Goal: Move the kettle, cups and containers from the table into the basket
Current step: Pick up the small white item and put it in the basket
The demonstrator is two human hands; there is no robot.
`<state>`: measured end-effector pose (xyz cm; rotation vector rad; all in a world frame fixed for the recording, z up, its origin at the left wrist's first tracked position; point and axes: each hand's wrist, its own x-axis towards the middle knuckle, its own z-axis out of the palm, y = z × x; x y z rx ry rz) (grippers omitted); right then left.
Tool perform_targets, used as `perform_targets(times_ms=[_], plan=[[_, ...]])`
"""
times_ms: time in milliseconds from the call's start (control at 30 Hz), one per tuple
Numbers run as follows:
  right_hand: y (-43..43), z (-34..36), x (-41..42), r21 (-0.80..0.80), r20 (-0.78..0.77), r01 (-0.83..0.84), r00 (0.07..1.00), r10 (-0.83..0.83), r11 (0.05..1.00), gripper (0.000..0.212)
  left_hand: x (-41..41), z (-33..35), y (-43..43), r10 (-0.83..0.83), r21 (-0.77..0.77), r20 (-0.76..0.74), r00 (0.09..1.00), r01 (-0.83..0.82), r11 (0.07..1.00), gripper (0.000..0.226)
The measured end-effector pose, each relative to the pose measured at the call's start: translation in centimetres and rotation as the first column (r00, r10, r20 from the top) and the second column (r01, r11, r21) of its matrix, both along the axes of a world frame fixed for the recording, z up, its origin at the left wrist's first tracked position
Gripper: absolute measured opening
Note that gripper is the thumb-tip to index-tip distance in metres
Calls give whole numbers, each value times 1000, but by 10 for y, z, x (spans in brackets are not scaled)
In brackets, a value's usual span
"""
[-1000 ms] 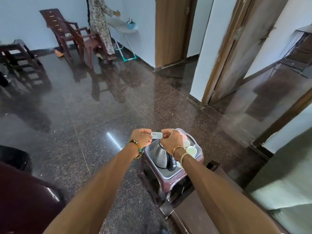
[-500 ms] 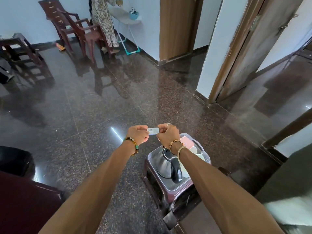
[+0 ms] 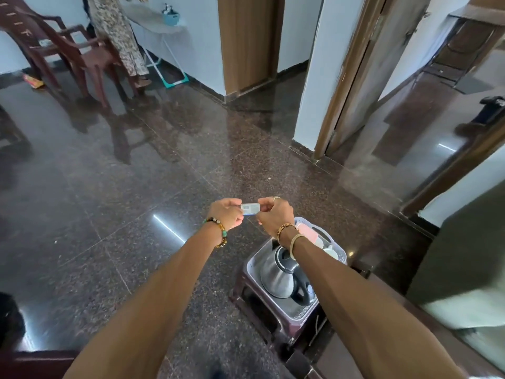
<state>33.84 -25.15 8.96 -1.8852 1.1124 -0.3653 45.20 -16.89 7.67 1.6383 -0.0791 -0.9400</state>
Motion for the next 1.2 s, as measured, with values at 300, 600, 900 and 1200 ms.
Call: perform_targets(times_ms=[300, 600, 900, 1200], plan=[[-12, -11, -4, 71, -7, 162, 987, -162, 984, 29, 12, -12, -31, -174, 49, -27, 984, 176, 983, 36], [-69, -37, -63, 83, -83, 310, 949, -304, 947, 34, -44, -34, -102, -315, 68, -60, 947, 319, 945, 30], [-111, -60, -110, 113, -131, 422, 904, -408, 900, 33, -82, -66, -157, -438, 114, -63, 897, 442, 890, 23], [-117, -150, -107, 288, -212, 468, 882, -421, 836, 37, -72, -148, -175, -523, 235, -170, 835, 550, 802, 23]])
